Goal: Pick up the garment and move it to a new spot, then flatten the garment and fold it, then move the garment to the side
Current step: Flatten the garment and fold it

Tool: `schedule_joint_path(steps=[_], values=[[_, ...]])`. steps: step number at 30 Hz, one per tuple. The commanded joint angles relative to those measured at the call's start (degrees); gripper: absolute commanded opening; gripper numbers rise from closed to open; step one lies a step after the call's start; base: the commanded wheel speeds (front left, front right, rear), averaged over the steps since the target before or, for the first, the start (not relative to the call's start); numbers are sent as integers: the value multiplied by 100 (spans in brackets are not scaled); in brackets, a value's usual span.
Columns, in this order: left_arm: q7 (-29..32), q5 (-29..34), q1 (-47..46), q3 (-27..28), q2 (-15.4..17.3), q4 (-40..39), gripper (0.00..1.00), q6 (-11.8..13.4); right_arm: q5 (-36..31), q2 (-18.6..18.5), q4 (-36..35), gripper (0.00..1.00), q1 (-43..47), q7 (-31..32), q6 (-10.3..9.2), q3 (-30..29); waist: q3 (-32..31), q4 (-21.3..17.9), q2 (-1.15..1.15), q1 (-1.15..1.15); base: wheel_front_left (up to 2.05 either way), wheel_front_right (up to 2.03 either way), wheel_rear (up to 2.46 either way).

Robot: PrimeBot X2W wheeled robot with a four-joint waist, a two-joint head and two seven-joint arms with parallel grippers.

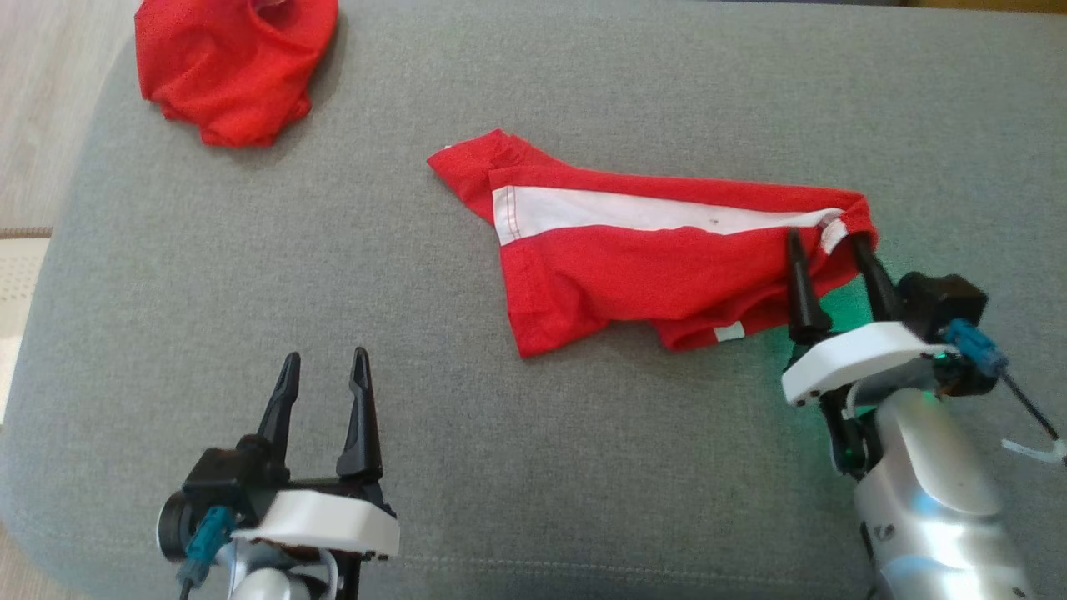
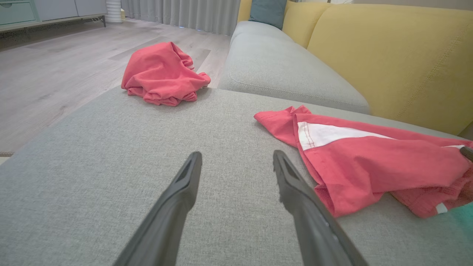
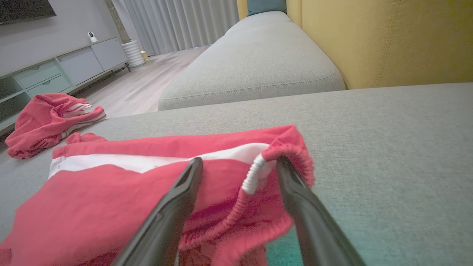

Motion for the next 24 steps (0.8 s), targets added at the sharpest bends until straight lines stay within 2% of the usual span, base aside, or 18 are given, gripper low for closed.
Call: schedule_joint_path(steps=[1, 9, 11, 13, 18, 19, 24], values=[[-29, 70, -199, 202, -10, -199, 100, -8, -59, -18, -130, 100, -195, -55, -5, 33, 35, 16, 0, 0, 0, 0, 0], [-29, 56, -227, 191, -10, -194, 100, 3, -143, -18, -122, 98, -201, -55, -5, -203, 91, -45, 0, 0, 0, 0, 0], [-29, 59, -239, 189, -10, -193, 100, 0, -166, -18, -100, 78, -222, -55, -5, -234, 107, -54, 0, 0, 0, 0, 0], [-29, 63, -249, 189, -10, -190, 100, 0, -181, -18, -71, 50, -255, -55, -5, -259, 122, -59, 0, 0, 0, 0, 0], [-29, 66, -278, 188, -10, -161, 100, -6, -215, -18, 40, 15, -355, -55, -5, -295, 151, -55, 0, 0, 0, 0, 0], [-29, 65, -281, 192, -10, -156, 100, -4, -239, -18, 56, 0, -383, -55, -5, -300, 152, -59, 0, 0, 0, 0, 0], [-29, 48, -306, 225, -10, -125, 100, -21, -319, -18, -128, 0, -384, -55, -5, -249, 125, -140, 0, 0, 0, 0, 0]])
